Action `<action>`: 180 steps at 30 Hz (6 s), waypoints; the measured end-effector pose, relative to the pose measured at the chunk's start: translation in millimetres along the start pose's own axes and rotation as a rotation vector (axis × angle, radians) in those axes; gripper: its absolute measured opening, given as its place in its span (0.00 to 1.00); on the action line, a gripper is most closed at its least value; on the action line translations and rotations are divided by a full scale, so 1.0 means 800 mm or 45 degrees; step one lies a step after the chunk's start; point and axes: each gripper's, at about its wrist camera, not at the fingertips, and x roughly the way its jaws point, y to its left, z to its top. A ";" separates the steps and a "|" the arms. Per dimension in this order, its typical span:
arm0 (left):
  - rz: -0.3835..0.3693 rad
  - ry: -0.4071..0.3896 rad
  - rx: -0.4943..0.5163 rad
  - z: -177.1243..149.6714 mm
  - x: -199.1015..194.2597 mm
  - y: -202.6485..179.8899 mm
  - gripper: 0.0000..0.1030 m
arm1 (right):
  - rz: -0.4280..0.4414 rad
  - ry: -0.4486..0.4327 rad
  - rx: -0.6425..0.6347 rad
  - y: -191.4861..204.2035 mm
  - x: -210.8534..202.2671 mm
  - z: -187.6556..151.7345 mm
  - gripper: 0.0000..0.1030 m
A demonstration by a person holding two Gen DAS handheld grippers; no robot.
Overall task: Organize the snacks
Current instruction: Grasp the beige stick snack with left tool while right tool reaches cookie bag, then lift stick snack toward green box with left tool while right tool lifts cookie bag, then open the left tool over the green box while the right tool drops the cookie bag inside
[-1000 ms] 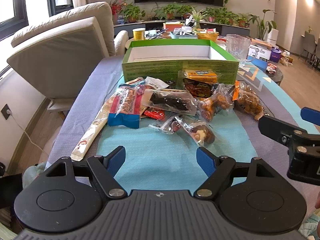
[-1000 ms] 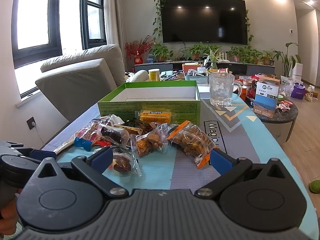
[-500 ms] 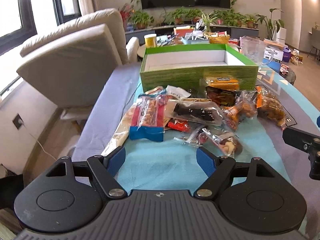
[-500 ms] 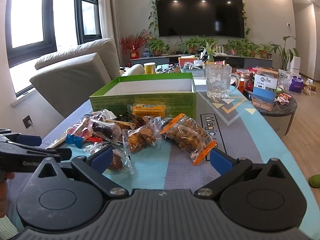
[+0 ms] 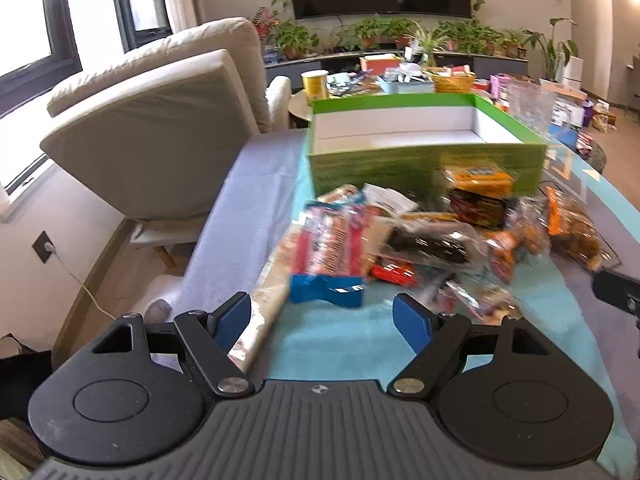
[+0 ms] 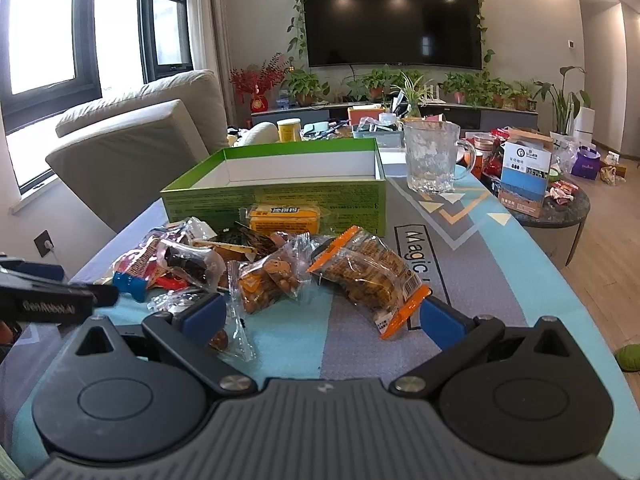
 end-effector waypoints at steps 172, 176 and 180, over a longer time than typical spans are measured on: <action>-0.110 0.026 -0.075 0.140 0.117 0.050 0.43 | -0.010 0.096 -0.009 0.007 0.144 0.125 0.83; -0.120 0.087 -0.129 0.118 0.114 0.056 0.43 | -0.008 0.087 0.008 0.006 0.131 0.123 0.83; -0.130 0.141 -0.138 0.095 0.110 0.053 0.43 | 0.001 0.091 0.020 0.010 0.118 0.116 0.83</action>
